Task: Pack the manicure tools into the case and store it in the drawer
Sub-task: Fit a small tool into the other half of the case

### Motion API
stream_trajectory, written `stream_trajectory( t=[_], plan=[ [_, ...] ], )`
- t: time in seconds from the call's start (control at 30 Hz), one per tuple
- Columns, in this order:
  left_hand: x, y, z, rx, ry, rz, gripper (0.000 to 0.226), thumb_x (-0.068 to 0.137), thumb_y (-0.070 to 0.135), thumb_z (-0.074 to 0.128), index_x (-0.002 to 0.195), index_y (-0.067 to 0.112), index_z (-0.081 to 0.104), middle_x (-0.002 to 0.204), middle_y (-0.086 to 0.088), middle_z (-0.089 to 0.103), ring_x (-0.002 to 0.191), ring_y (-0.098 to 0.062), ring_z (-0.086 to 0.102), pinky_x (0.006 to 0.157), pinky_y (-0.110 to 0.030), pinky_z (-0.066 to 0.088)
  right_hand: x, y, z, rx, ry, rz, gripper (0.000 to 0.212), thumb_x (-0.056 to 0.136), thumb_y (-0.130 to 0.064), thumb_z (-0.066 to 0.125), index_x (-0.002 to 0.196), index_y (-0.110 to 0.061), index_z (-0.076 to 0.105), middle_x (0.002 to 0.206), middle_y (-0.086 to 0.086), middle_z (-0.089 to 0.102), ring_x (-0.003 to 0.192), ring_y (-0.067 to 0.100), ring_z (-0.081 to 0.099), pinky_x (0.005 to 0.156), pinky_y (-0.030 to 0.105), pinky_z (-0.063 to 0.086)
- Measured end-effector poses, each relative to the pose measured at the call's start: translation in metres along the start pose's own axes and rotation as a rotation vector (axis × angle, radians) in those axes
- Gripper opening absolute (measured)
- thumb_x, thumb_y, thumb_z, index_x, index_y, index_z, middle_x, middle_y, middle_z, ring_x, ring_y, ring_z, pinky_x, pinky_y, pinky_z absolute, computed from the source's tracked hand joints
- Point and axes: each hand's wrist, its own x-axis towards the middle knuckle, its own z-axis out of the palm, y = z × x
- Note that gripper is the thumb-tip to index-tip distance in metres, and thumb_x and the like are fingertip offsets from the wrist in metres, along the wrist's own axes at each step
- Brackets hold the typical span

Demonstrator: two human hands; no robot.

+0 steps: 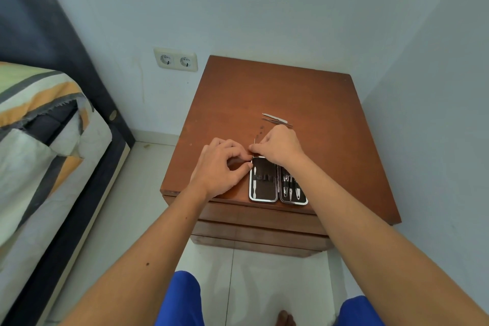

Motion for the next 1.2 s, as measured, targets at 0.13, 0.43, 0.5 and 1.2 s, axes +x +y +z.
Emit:
stream_trajectory(
  t=[0.13, 0.43, 0.5, 1.2],
  plan=[
    [0.0, 0.001, -0.001, 0.0, 0.004, -0.001, 0.011, 0.091, 0.048, 0.072, 0.096, 0.039, 0.076, 0.108, 0.028, 0.065, 0.108, -0.005, 0.048, 0.096, -0.033, 0.034, 0.0, 0.0, -0.001, 0.059, -0.027, 0.023, 0.029, 0.082, -0.041, 0.081, 0.079, -0.013, 0.083, 0.084, 0.001, 0.078, 0.088, 0.023, 0.071, 0.076, 0.036, 0.058],
    [0.001, -0.001, 0.0, 0.014, 0.004, 0.0, 0.012, 0.091, 0.049, 0.072, 0.093, 0.038, 0.076, 0.107, 0.028, 0.066, 0.107, -0.004, 0.048, 0.097, -0.034, 0.035, -0.018, 0.035, -0.014, 0.778, -0.075, -0.14, 0.013, 0.095, -0.016, 0.076, 0.087, -0.011, 0.066, 0.074, 0.005, 0.07, 0.059, 0.01, 0.053, 0.06, 0.025, 0.043],
    [0.001, -0.001, 0.001, 0.011, 0.005, 0.001, 0.012, 0.09, 0.049, 0.072, 0.094, 0.038, 0.076, 0.107, 0.028, 0.066, 0.108, -0.005, 0.048, 0.098, -0.034, 0.035, -0.023, 0.039, -0.016, 0.853, -0.091, -0.13, 0.019, 0.092, -0.008, 0.078, 0.1, -0.01, 0.06, 0.074, 0.007, 0.068, 0.058, 0.014, 0.052, 0.058, 0.024, 0.045],
    [0.001, -0.002, 0.001, 0.001, 0.014, -0.001, 0.012, 0.089, 0.05, 0.072, 0.094, 0.038, 0.076, 0.106, 0.027, 0.067, 0.107, -0.005, 0.049, 0.099, -0.036, 0.035, -0.028, 0.06, 0.004, 0.511, -0.051, -0.302, 0.026, 0.084, -0.026, 0.087, 0.1, -0.023, 0.067, 0.086, -0.008, 0.081, 0.071, 0.008, 0.051, 0.076, 0.03, 0.048]
  ],
)
